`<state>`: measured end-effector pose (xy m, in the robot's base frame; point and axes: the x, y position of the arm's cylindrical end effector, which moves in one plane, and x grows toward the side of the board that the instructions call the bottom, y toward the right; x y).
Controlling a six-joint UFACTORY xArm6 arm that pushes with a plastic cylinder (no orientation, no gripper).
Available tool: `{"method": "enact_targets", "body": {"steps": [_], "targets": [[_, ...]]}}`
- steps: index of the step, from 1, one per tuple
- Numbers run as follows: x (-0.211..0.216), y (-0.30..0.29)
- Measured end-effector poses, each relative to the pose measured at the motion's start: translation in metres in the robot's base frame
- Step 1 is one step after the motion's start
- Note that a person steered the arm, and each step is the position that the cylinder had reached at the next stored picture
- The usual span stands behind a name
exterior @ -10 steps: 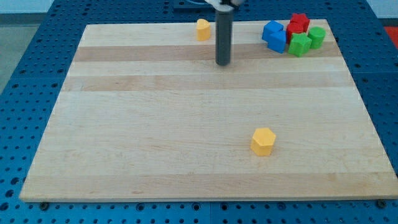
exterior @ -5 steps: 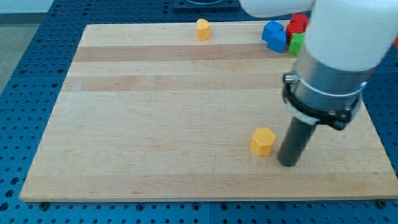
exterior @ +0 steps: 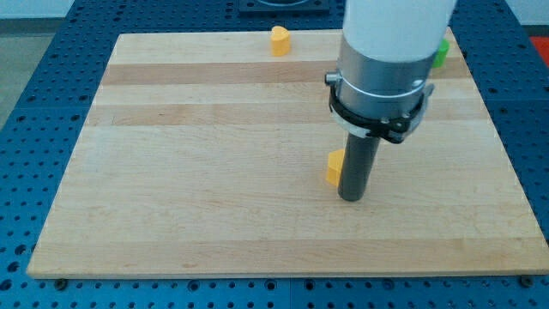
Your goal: Move the yellow hexagon into the bottom side of the yellow heart
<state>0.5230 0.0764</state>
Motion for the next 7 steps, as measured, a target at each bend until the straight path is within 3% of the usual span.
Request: {"method": "enact_targets", "body": {"steps": [7], "targets": [[-0.123, -0.027]]}}
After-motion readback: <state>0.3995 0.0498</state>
